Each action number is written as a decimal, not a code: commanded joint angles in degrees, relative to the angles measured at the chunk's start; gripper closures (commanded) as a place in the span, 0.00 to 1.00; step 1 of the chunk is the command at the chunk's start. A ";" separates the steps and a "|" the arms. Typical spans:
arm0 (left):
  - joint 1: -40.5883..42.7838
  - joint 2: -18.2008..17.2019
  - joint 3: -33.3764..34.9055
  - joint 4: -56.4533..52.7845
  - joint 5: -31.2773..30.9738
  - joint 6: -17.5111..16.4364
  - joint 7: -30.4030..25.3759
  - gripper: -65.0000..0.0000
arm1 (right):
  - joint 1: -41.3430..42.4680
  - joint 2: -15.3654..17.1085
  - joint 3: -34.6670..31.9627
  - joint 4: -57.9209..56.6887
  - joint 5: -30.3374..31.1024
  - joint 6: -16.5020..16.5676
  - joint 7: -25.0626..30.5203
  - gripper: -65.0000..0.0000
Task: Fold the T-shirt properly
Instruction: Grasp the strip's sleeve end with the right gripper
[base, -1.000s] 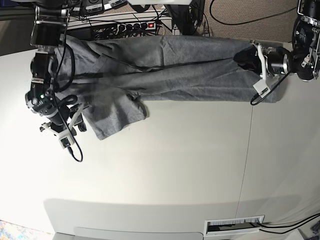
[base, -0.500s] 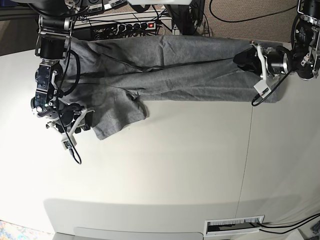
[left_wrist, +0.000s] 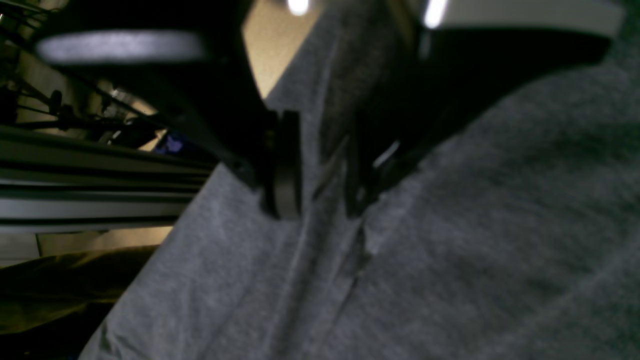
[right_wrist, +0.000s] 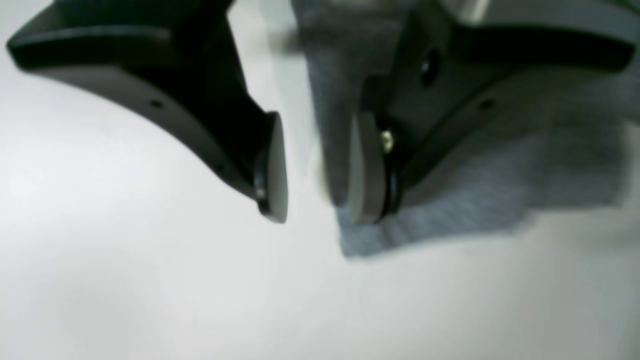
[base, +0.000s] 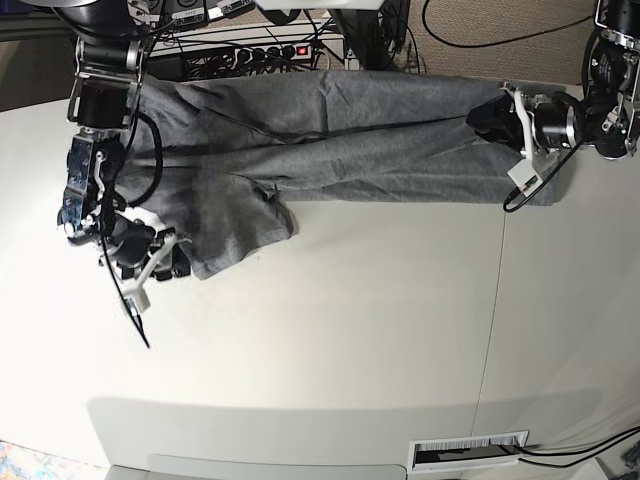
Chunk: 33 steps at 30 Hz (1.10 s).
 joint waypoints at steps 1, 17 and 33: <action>-0.33 -1.11 -0.48 0.70 -0.61 -0.08 -0.83 0.74 | 1.44 0.81 0.26 1.11 1.16 0.13 0.24 0.66; -0.33 -1.11 -0.48 0.70 -0.66 -0.08 -1.01 0.74 | 0.39 0.81 0.26 0.63 -1.07 0.33 -8.24 0.66; -0.48 -1.11 -0.48 0.70 -0.61 -0.08 -2.45 0.74 | -2.23 0.83 0.28 0.68 11.02 0.33 -22.56 1.00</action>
